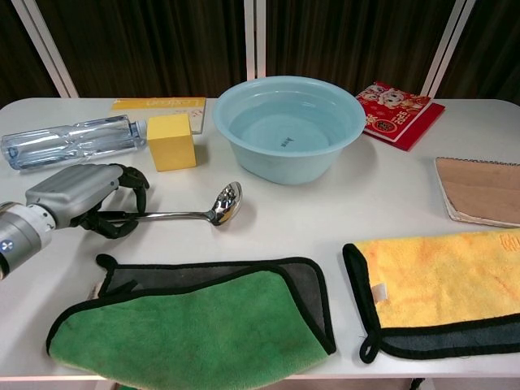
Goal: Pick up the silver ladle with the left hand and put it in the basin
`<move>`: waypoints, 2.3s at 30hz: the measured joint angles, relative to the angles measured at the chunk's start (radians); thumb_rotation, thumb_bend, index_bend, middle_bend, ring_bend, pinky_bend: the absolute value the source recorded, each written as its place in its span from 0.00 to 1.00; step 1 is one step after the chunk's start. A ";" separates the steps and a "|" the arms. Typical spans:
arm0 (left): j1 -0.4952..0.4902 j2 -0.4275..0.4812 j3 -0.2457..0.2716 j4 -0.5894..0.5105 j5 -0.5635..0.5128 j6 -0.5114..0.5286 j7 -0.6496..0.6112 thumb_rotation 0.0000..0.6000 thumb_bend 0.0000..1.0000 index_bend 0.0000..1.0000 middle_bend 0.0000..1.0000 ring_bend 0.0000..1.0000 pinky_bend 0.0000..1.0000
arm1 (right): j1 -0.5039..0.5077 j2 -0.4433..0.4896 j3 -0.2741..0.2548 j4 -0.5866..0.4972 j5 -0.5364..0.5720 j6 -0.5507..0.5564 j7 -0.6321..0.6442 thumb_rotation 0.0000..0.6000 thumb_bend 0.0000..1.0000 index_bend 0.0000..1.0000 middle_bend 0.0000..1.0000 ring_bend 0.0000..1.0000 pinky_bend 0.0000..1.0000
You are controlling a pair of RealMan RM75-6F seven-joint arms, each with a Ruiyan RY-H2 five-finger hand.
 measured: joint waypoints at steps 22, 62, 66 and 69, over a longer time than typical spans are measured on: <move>0.001 0.029 -0.004 -0.062 0.017 0.013 -0.107 1.00 0.37 0.65 0.32 0.19 0.33 | 0.000 0.003 -0.002 0.019 0.004 -0.006 0.022 1.00 0.34 0.00 0.00 0.00 0.00; -0.029 0.284 -0.032 -0.408 0.000 -0.054 -0.294 1.00 0.42 0.74 0.65 0.66 0.90 | -0.001 0.011 -0.005 0.024 -0.002 0.007 0.038 1.00 0.32 0.00 0.00 0.00 0.00; -0.040 0.362 -0.058 -0.503 -0.024 -0.066 -0.275 1.00 0.42 0.74 0.66 0.66 0.90 | -0.002 0.014 -0.004 0.024 -0.001 0.009 0.040 1.00 0.32 0.00 0.00 0.00 0.00; -0.058 0.437 -0.096 -0.580 -0.058 -0.075 -0.232 1.00 0.42 0.74 0.65 0.66 0.90 | -0.001 0.012 -0.004 0.025 0.000 0.007 0.045 1.00 0.32 0.00 0.00 0.00 0.00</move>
